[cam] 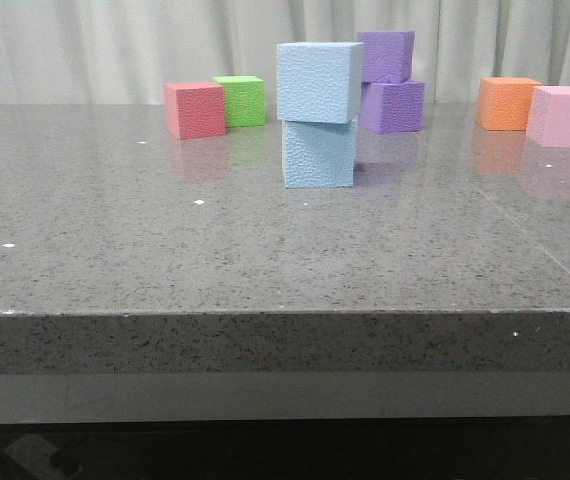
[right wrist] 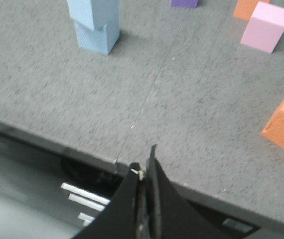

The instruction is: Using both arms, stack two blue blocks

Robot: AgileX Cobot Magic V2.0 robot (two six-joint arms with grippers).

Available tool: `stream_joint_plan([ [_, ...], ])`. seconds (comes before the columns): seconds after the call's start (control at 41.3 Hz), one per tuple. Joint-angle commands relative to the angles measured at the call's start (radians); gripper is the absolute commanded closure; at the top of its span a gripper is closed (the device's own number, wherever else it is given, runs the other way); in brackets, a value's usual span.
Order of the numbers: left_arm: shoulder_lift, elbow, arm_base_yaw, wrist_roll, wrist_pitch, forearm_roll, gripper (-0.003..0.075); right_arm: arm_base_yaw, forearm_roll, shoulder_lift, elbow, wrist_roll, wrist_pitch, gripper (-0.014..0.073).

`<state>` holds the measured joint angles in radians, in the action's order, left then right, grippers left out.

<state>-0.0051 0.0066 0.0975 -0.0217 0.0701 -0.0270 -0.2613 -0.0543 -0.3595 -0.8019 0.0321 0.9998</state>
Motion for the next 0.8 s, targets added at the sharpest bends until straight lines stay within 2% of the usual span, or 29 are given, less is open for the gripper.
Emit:
stream_joint_plan([
  [0.0, -0.018, 0.002, 0.008, -0.008, -0.086, -0.001, 0.0741, 0.052, 0.019, 0.045, 0.080, 0.002, -0.236, 0.0661],
  [0.097, -0.018, 0.002, 0.008, -0.008, -0.086, -0.001, 0.0741, 0.110, 0.019, 0.139, 0.276, 0.002, -0.496, 0.0661],
  [0.218, -0.018, 0.002, 0.008, -0.008, -0.086, -0.001, 0.0741, 0.160, 0.001, 0.240, 0.500, 0.002, -0.742, 0.0661],
  [0.436, -0.018, 0.002, 0.008, -0.008, -0.086, -0.001, 0.0741, 0.192, -0.023, 0.325, 0.771, 0.002, -1.027, 0.0661],
  [0.533, -0.018, 0.002, 0.008, -0.008, -0.086, -0.001, 0.0741, 0.214, -0.026, 0.366, 0.827, 0.002, -1.079, 0.0661],
  [0.775, -0.017, 0.002, 0.008, -0.008, -0.086, -0.001, 0.0741, 0.229, -0.026, 0.388, 0.823, 0.002, -1.049, 0.0661],
])
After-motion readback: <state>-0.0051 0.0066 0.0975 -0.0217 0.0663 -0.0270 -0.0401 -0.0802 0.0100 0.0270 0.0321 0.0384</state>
